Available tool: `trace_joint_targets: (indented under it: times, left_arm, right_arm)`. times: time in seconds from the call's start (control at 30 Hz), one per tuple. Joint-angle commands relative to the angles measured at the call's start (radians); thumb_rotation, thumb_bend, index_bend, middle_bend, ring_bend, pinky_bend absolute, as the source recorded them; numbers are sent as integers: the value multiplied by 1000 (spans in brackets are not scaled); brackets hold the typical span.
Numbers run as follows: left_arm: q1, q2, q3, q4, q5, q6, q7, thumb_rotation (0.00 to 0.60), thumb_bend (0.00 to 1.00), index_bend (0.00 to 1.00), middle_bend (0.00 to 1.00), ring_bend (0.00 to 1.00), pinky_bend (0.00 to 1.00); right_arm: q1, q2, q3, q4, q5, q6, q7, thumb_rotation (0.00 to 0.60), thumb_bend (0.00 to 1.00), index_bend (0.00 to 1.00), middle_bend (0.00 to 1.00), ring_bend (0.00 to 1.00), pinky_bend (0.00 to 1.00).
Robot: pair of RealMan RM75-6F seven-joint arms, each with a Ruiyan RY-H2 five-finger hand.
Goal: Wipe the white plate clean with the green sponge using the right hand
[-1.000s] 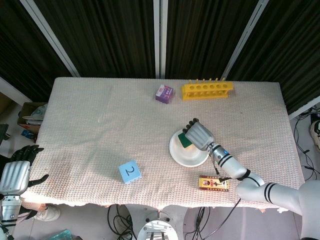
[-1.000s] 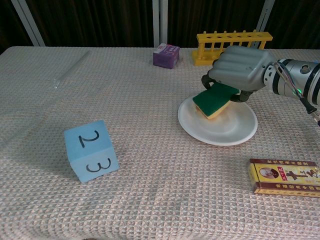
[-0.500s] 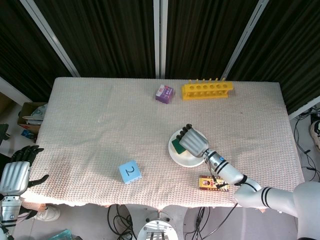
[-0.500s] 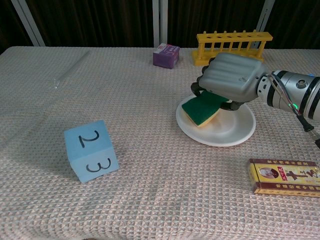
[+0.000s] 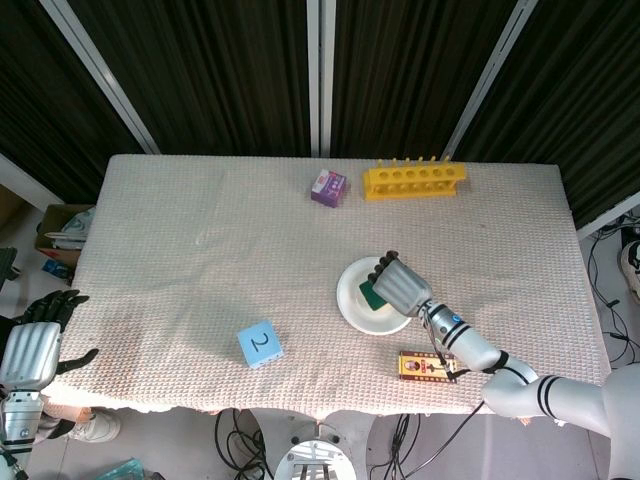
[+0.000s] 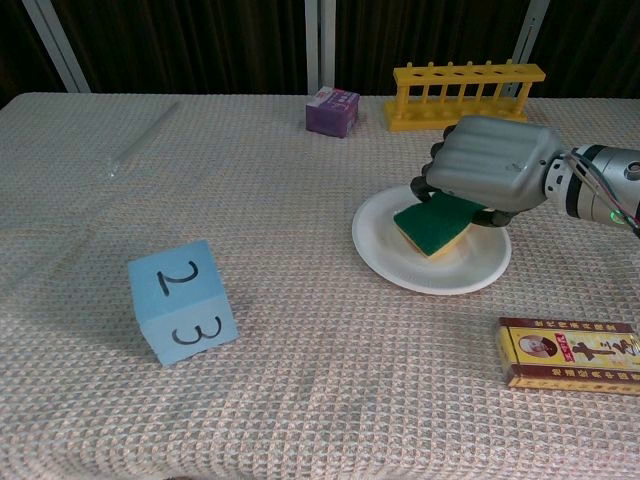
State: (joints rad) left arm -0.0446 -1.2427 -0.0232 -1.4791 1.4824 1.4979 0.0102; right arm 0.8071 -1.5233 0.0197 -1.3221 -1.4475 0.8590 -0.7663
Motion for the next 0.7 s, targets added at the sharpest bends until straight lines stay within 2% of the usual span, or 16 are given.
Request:
trace_joint_targets:
  times: [0.03,0.2,0.37,0.53,0.7]
  left_arm:
    - [3,2,-1,0,-2,4,-1,600,0,230,160,119,168]
    - [7,3,-2,-1,-3,11,-3,600,0,230,160,119,168]
    - [4,6,-4,-6,0,8,3,600,0,230,160,119,168]
    - [-1,6,-6,-11,1,4,6,600,0,230,160,119,168]
    - [0,4,-5,-9,-2,1,5,600,0,230,160,119,168]
  right_arm:
    - [11,-26,-5,10,-12,-6,-4,600,738,667,519,329,323]
    - [5,-31,1,-3,-33,32,26,600,738,668,519,329,323]
    - [-8,8,3,-13,-25,43,33,600,738,668,520,329,319]
    - [1,61,-1,-16,9,-7,-10,600,740,671,523,329,316]
    - [28,75,8,-9,46,-58,-66,600,743,674,524,329,278]
